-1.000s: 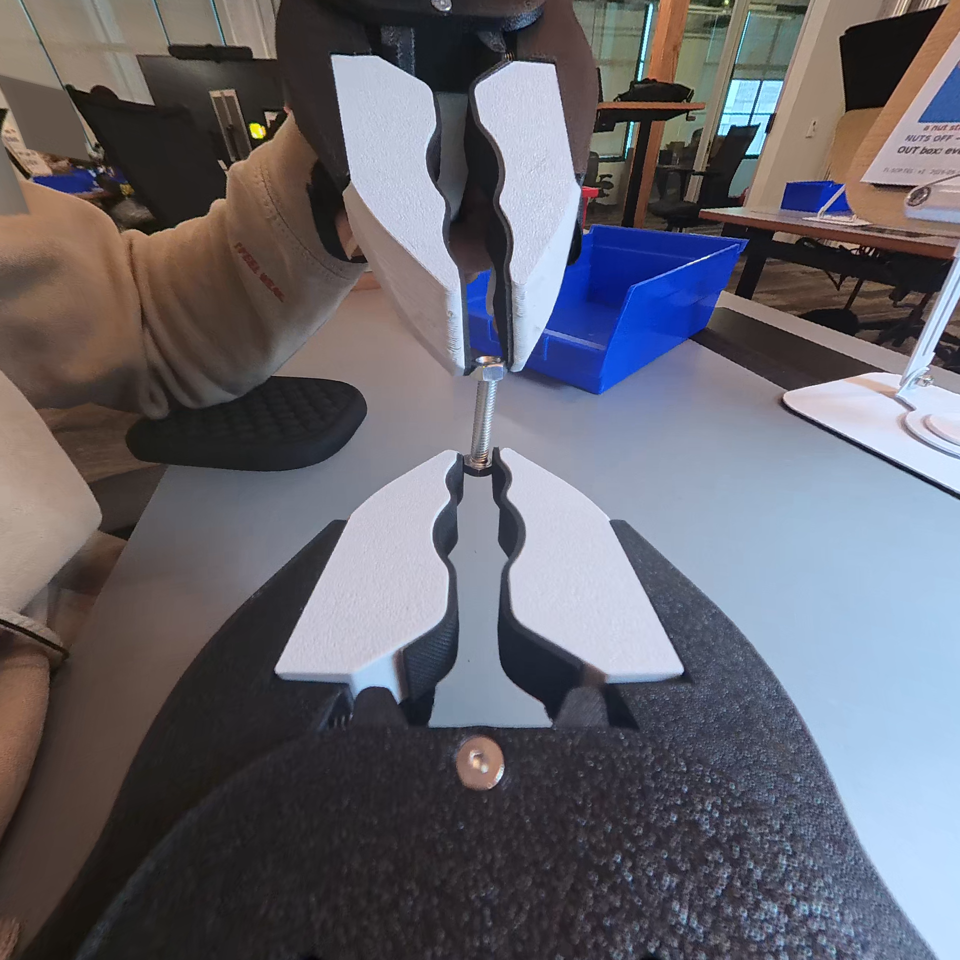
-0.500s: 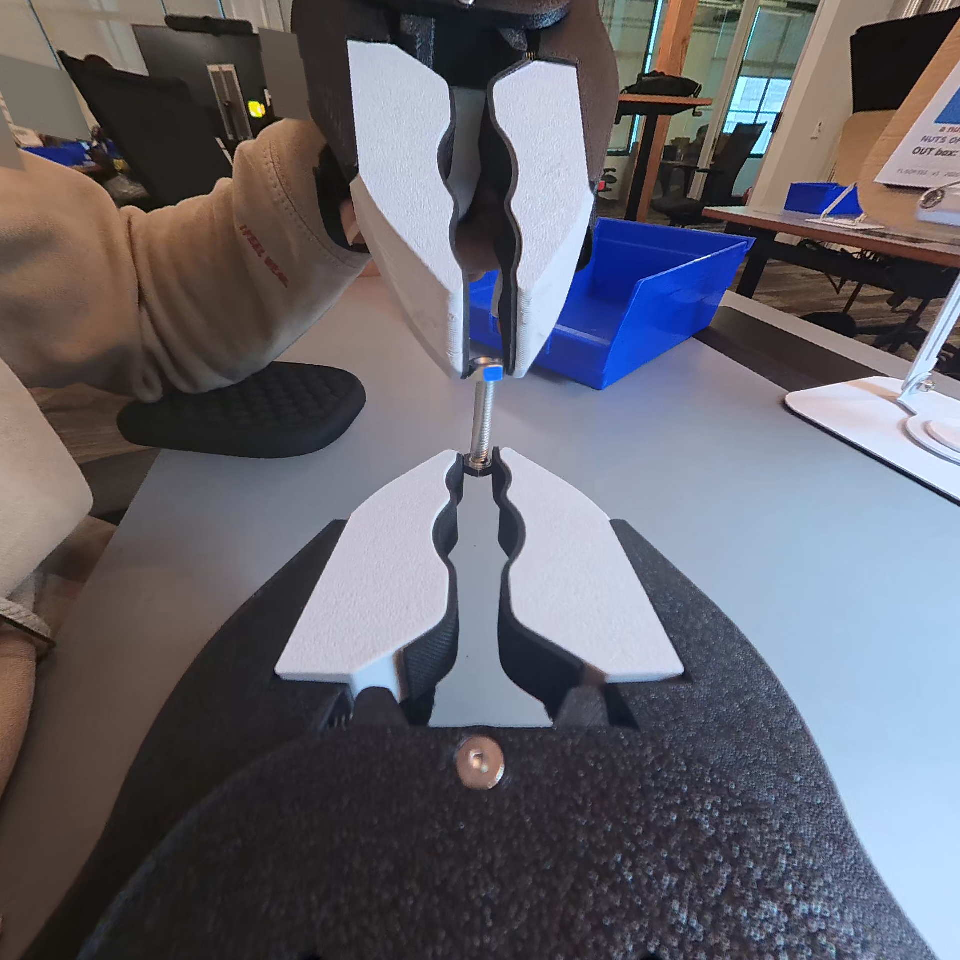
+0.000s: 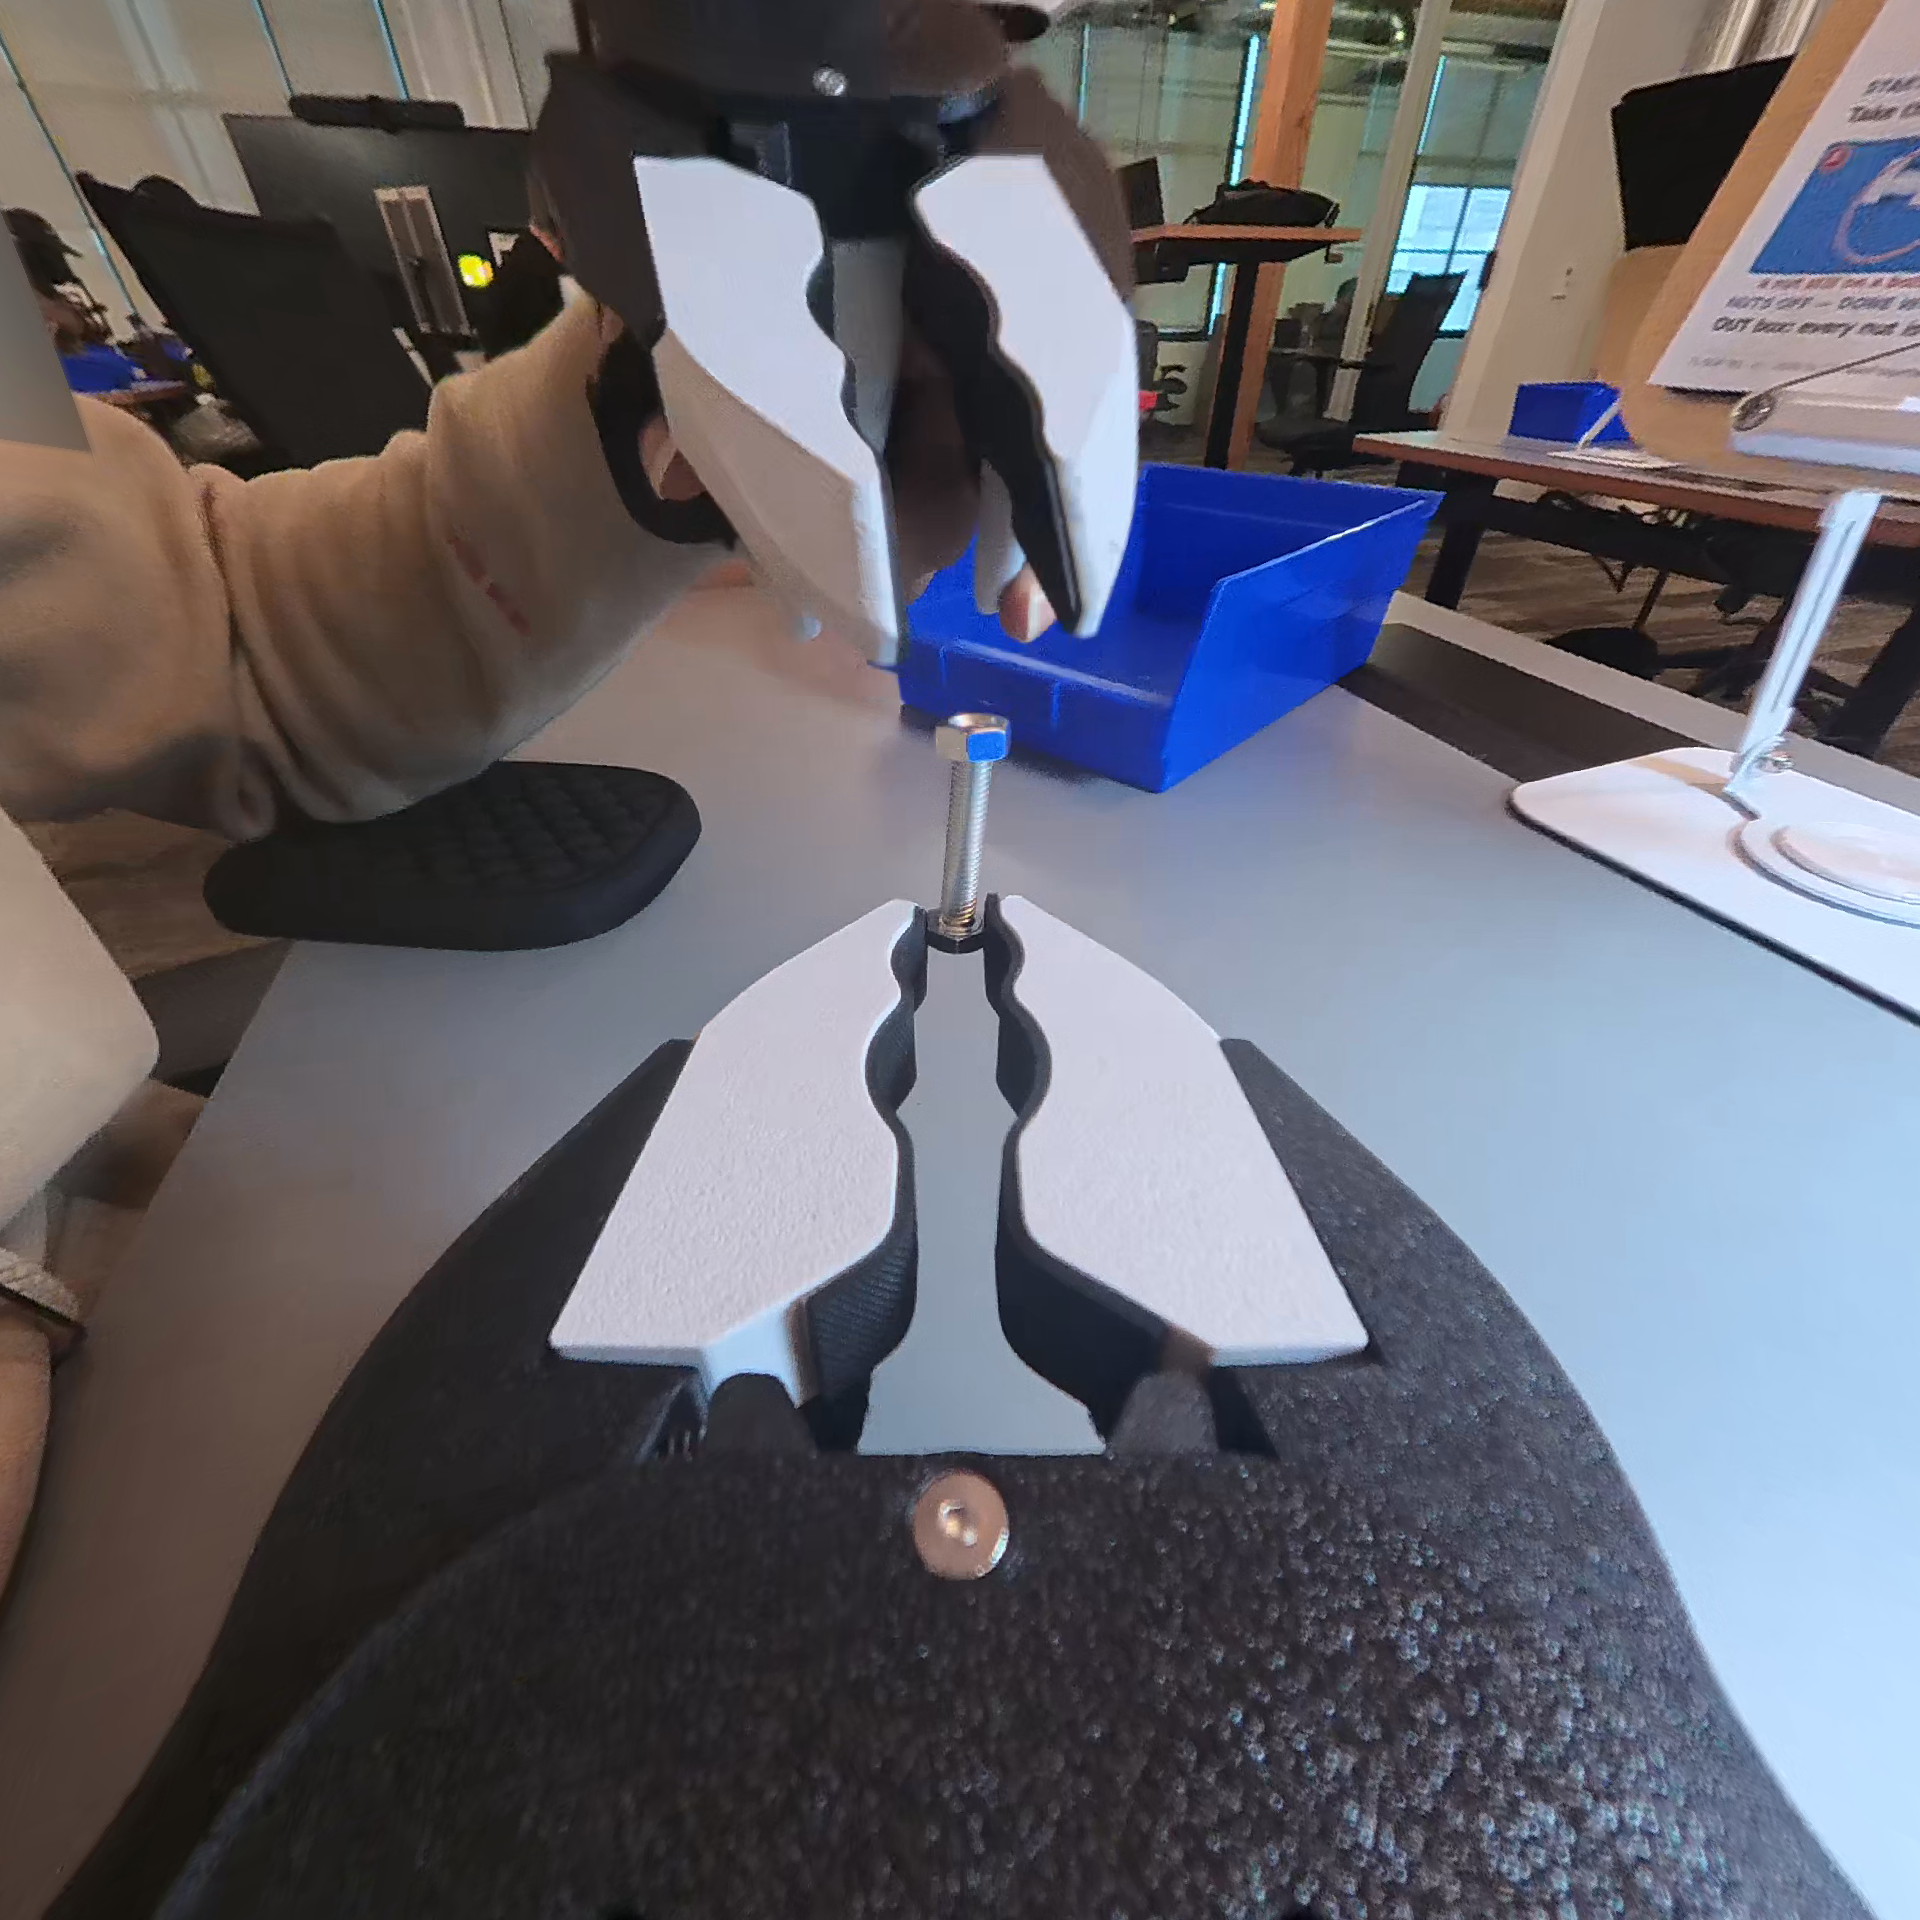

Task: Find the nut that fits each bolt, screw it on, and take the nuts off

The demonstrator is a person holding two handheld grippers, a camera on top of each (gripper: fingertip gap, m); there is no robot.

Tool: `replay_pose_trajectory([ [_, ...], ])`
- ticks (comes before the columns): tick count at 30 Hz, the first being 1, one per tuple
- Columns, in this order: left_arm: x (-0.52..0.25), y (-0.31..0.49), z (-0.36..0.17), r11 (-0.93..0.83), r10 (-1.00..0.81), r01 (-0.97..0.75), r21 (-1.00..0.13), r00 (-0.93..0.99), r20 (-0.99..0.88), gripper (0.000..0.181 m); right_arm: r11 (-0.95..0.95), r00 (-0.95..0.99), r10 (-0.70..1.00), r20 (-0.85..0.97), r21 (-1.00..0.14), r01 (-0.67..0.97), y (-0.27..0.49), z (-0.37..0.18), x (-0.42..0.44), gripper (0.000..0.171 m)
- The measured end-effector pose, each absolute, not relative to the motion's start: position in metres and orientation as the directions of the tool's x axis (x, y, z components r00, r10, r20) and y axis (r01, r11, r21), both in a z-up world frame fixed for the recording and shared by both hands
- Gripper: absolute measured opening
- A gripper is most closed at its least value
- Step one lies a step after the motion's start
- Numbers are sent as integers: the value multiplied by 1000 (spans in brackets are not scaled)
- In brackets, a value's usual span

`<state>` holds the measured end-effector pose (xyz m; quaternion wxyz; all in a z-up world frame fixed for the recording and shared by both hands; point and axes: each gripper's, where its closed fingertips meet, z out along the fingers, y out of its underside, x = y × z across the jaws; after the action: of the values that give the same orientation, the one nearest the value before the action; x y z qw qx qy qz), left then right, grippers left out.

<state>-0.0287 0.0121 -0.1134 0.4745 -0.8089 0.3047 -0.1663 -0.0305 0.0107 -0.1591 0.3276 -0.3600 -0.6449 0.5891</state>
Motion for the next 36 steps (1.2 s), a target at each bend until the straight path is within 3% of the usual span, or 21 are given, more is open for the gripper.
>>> replay_pose_trajectory([
  [4, -30, 13, -111, -296, -566, -135, -946, 822, 59, 27, 20, -501, 865, -17, -997, 69, 19, -154, -33, 10],
  [9, -29, 18, -122, -206, -470, -17, -978, 878, 84, 26, 25, -486, 874, -8, -998, 61, 21, -153, -35, 10],
  [36, -21, 21, -125, -173, -475, -118, -978, 880, -23, 11, 55, -497, 868, 9, -995, 78, 19, -159, -37, 10],
])
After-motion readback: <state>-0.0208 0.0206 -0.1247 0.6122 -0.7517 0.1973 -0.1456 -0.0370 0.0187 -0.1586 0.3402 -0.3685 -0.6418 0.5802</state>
